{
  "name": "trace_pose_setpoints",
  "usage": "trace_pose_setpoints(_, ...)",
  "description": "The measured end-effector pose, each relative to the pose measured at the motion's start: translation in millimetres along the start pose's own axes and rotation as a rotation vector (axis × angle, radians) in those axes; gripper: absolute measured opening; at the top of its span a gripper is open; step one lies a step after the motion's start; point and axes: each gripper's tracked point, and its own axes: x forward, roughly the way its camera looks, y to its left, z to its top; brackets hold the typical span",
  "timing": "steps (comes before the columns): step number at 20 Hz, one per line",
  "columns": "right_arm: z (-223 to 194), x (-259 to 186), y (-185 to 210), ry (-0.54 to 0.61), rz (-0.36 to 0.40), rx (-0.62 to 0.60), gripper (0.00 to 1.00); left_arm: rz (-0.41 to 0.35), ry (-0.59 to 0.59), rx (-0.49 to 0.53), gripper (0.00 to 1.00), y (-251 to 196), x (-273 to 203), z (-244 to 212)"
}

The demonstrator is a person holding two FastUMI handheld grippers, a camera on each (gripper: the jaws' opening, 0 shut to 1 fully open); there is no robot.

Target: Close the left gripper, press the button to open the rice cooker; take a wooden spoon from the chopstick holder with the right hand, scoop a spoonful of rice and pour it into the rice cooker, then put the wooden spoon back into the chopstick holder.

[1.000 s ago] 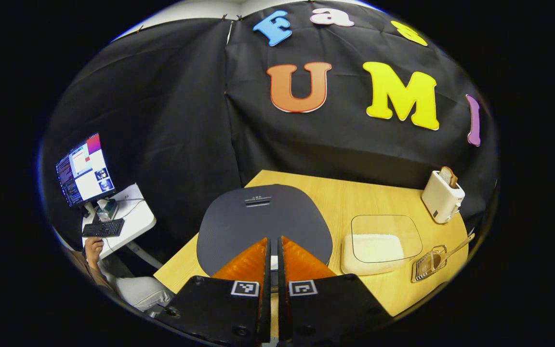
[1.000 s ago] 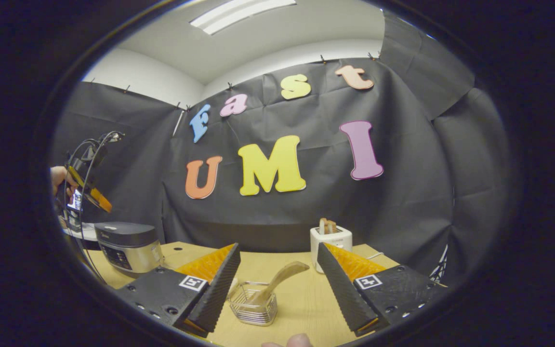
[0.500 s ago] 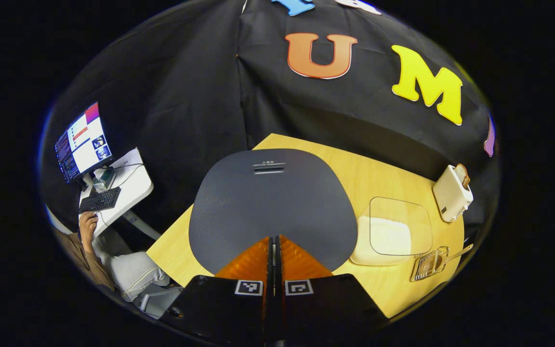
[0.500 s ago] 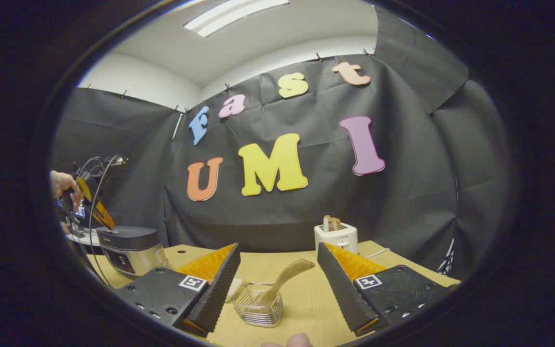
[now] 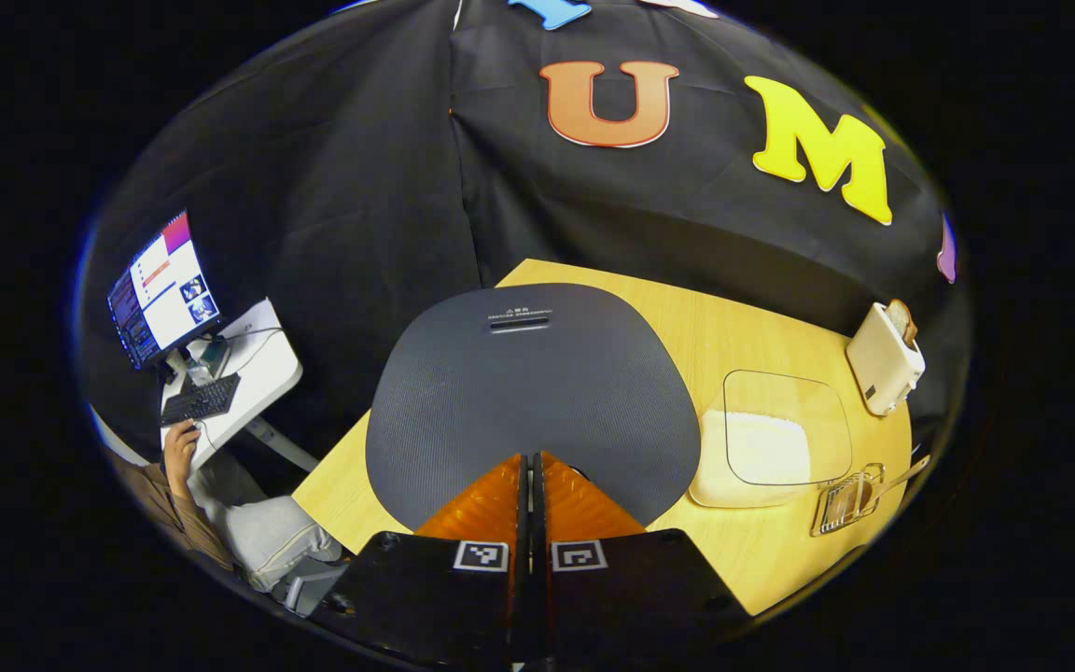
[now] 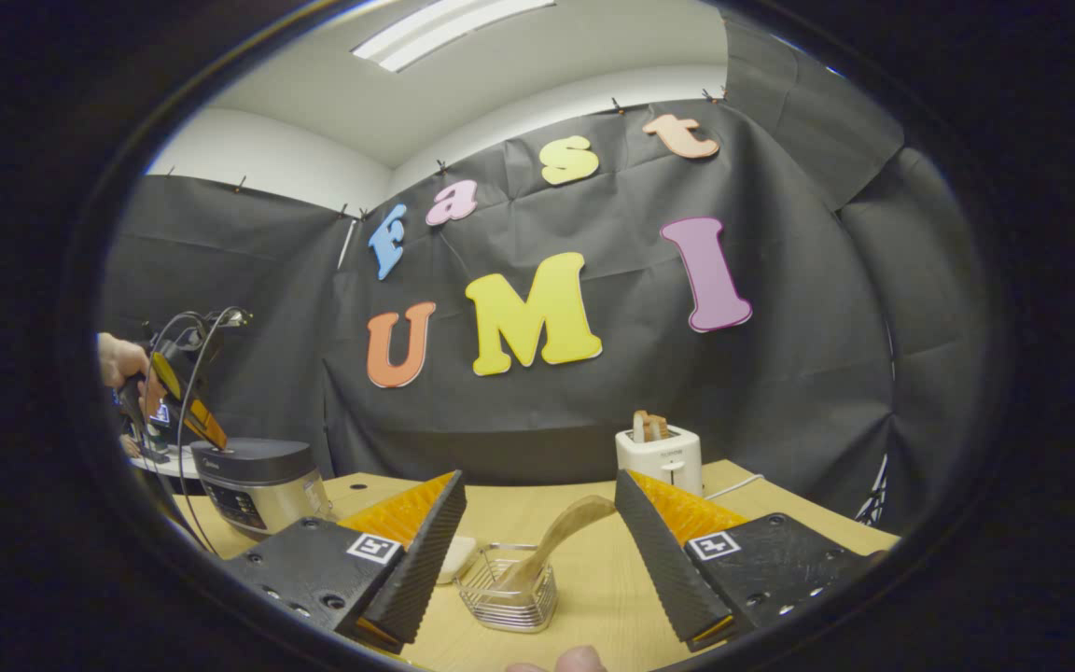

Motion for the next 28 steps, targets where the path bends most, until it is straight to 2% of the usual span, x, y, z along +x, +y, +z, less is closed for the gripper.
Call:
trace_pose_setpoints(1,4,-1,-3,-0.008,-0.006,0.005,0.95,0.008,-0.006,0.003,0.03,1,-2,2)
trace_pose_setpoints(2,7,-3,-4,-0.017,-0.014,0.005,0.91,0.008,-0.009,0.003,0.03,1,2,4)
trace_pose_setpoints(3,10,-4,-5,-0.025,-0.019,0.002,0.95,0.012,-0.031,-0.009,0.03,1,-5,9)
trace_pose_setpoints(6,13,-5,-5,-0.031,-0.024,-0.025,0.95,0.02,-0.15,-0.011,0.04,3,-21,42)
trace_pose_setpoints(7,13,-5,-5,-0.028,-0.025,-0.024,0.91,0.063,-0.228,0.003,0.16,13,-30,60)
trace_pose_setpoints(8,15,-6,-5,-0.024,-0.025,-0.023,0.95,0.087,-0.289,0.012,0.29,21,-41,75)
trace_pose_setpoints(9,15,-7,-7,-0.023,-0.029,-0.027,1.0,0.081,-0.337,-0.005,0.6,22,-44,87)
trace_pose_setpoints(10,17,-8,-9,-0.025,-0.037,-0.036,0.95,0.07,-0.372,-0.031,0.61,20,-53,94)
trace_pose_setpoints(11,19,-10,-11,-0.029,-0.046,-0.047,0.95,0.071,-0.407,-0.041,0.87,20,-58,102)
trace_pose_setpoints(12,22,-12,-12,-0.034,-0.052,-0.059,0.95,0.072,-0.452,-0.032,1.0,23,-66,113)
trace_pose_setpoints(14,23,-15,-15,-0.039,-0.07,-0.069,0.95,0.075,-0.508,0.006,1.0,26,-76,125)
trace_pose_setpoints(15,20,-16,-18,-0.035,-0.076,-0.064,0.95,0.051,-0.519,0.015,0.94,20,-79,124)
trace_pose_setpoints(16,19,-17,-19,-0.028,-0.08,-0.059,0.95,0.027,-0.539,0.019,0.99,10,-83,126)
trace_pose_setpoints(19,14,-15,-17,-0.013,-0.074,-0.064,0.95,-0.011,-0.634,0.056,1.0,-5,-99,126)
trace_pose_setpoints(26,-9,-18,-17,0.079,-0.055,-0.097,0.96,-0.109,-0.746,0.018,0.99,-32,-113,87)
trace_pose_setpoints(27,-14,-17,-16,0.099,-0.054,-0.098,0.96,-0.107,-0.774,0.019,0.95,-32,-116,84)
trace_pose_setpoints(28,-22,-16,-14,0.127,-0.05,-0.096,0.95,-0.113,-0.792,0.024,0.99,-34,-117,79)
